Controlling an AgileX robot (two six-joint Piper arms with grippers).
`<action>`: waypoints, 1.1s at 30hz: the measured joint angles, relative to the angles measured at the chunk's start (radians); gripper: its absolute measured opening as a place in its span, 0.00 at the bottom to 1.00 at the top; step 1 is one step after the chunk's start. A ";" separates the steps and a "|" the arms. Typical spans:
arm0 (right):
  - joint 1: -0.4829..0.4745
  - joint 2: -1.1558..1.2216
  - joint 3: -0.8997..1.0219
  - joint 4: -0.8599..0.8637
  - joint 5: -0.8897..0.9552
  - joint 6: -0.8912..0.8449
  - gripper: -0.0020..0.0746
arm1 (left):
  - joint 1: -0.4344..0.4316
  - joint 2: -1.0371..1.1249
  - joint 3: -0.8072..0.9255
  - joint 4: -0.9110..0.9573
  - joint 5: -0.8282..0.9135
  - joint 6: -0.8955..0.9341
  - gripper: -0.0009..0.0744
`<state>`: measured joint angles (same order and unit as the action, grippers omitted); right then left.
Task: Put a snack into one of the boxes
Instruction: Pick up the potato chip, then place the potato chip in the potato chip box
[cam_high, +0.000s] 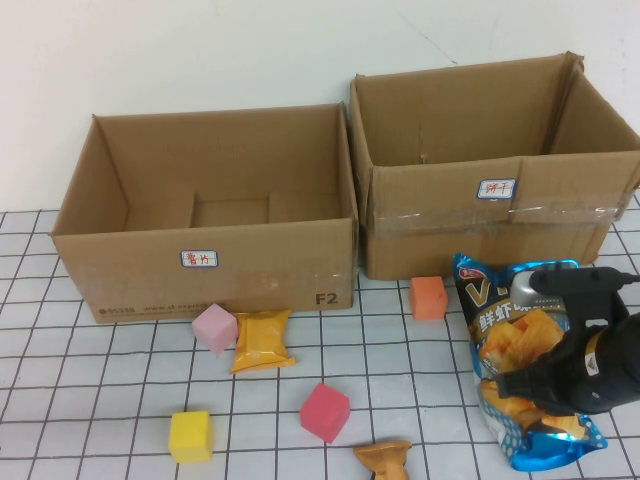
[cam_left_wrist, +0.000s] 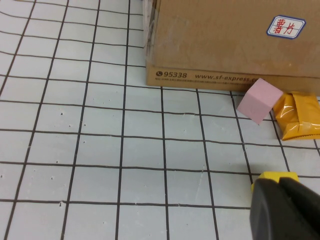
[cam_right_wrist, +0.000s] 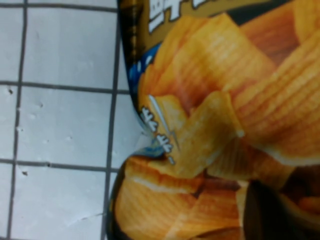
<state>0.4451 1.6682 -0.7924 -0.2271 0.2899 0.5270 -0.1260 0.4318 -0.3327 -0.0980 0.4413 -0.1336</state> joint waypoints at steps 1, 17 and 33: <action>0.000 -0.003 0.000 0.000 0.000 0.000 0.14 | 0.000 0.000 0.000 0.000 0.000 0.000 0.01; 0.057 -0.393 0.012 0.236 0.145 -0.243 0.05 | 0.000 0.000 0.000 0.000 0.000 0.000 0.01; 0.167 -0.101 -0.558 0.359 -0.090 -0.618 0.05 | 0.000 0.000 0.000 0.000 0.000 0.000 0.01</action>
<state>0.6120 1.5673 -1.3503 0.1319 0.2000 -0.0906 -0.1260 0.4318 -0.3327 -0.0980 0.4413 -0.1336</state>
